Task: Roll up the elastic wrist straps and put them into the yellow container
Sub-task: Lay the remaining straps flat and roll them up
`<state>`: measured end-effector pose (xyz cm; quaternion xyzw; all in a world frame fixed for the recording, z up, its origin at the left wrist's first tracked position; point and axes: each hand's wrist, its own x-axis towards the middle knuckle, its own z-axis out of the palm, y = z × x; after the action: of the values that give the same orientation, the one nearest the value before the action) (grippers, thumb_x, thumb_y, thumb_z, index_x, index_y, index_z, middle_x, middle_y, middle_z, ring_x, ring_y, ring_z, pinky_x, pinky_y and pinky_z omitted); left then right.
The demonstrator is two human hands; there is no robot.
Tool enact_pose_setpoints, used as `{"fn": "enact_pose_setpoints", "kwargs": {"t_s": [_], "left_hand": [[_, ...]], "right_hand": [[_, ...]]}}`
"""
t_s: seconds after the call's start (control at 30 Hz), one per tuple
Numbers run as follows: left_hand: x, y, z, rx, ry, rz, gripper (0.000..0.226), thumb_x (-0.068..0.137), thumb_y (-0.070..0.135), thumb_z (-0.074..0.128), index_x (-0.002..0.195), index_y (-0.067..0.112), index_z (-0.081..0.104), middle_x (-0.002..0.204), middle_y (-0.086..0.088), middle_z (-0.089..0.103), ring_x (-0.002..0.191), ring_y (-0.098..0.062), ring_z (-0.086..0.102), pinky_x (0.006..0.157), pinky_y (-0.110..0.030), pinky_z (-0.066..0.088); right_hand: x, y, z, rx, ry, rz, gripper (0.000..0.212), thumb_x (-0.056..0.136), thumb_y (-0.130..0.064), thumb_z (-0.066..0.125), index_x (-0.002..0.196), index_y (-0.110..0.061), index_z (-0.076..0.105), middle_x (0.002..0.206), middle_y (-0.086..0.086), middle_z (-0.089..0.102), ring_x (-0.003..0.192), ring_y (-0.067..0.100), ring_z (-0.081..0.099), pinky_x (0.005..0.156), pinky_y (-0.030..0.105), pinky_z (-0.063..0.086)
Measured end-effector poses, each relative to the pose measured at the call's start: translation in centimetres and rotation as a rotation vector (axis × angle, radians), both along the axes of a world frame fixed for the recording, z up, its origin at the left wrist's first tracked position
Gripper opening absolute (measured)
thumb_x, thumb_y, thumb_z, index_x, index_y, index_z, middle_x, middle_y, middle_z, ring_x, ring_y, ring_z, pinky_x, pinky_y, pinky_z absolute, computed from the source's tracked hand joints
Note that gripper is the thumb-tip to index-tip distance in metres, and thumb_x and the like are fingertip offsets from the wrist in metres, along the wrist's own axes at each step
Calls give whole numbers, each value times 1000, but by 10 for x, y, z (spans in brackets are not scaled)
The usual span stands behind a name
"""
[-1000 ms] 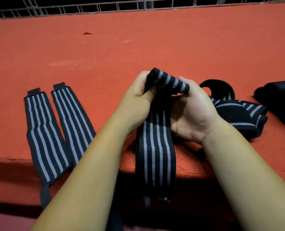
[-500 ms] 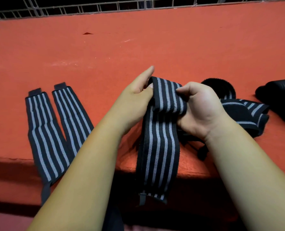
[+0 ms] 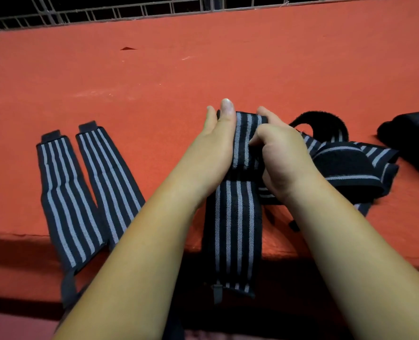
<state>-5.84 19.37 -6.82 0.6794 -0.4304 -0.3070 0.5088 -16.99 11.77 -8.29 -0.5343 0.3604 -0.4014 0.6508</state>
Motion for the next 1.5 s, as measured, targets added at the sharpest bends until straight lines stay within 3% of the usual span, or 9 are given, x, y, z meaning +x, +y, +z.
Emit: {"fn": "enact_pose_setpoints", "kwargs": {"t_s": [0.07, 0.27, 0.4, 0.47, 0.63, 0.77, 1.0, 1.17, 1.5], "left_hand": [[1, 0, 1, -38, 42, -8, 73, 110, 68, 35, 173, 37, 16, 176, 18, 24, 160, -2, 26, 132, -34, 20], [10, -3, -8, 22, -64, -42, 68, 112, 54, 42, 169, 53, 4, 167, 8, 46, 141, -13, 56, 123, -43, 42], [5, -2, -10, -28, -88, -67, 72, 114, 47, 44, 168, 53, -3, 173, 12, 36, 154, -10, 42, 129, -42, 33], [3, 0, -12, -73, -83, -72, 74, 114, 41, 48, 169, 52, 1, 175, 15, 31, 158, -5, 35, 131, -41, 30], [8, -6, -19, -132, -90, -34, 78, 110, 26, 59, 173, 36, 14, 174, 11, 35, 157, -3, 36, 131, -37, 31], [15, -14, -21, -200, -27, 82, 53, 100, 27, 60, 153, 23, 52, 140, 6, 70, 130, -10, 67, 117, -47, 50], [31, -23, -20, -240, 234, 231, 33, 102, 22, 62, 134, 14, 64, 119, -4, 79, 108, -20, 78, 104, -52, 60], [31, -23, -21, -266, 408, 111, 24, 105, 8, 62, 127, -2, 67, 118, -23, 78, 112, -39, 77, 104, -59, 59], [40, -6, -19, -179, 283, -2, 28, 100, 2, 73, 126, 12, 72, 112, -9, 80, 89, -21, 80, 66, -30, 62]], "right_hand": [[0, -1, 0, 6, -27, -17, 103, 65, -11, 50, 167, -18, 40, 133, 5, 71, 127, 41, 67, 111, 67, 48], [-2, -1, -1, 79, -164, -10, 92, 72, -9, 57, 163, -15, 46, 146, 13, 65, 122, 28, 73, 107, 51, 59], [0, -9, -1, 40, -147, 32, 84, 85, -57, 78, 158, -23, 55, 157, -1, 60, 140, 15, 61, 121, 49, 45], [1, -13, -1, -19, -106, 5, 84, 87, -71, 68, 159, -29, 54, 161, -9, 56, 146, 10, 54, 126, 46, 39], [2, -11, -3, -8, -45, 30, 73, 92, -69, 60, 153, -29, 60, 151, -7, 66, 136, 13, 65, 120, 47, 47], [1, -5, -3, 45, -55, 85, 53, 111, -54, 49, 124, -14, 79, 118, 7, 82, 111, 26, 79, 109, 50, 56], [2, 0, -10, -107, 400, 199, 59, 99, -73, 46, 115, -27, 79, 110, -7, 83, 105, 20, 79, 105, 49, 57], [2, -1, -11, -233, 466, 151, 60, 95, -72, 36, 115, -27, 71, 115, -7, 76, 111, 21, 72, 105, 53, 54], [-1, -5, -23, -220, 278, 61, 26, 109, -51, 53, 118, -35, 72, 109, -9, 81, 105, 14, 78, 102, 52, 60]]}}
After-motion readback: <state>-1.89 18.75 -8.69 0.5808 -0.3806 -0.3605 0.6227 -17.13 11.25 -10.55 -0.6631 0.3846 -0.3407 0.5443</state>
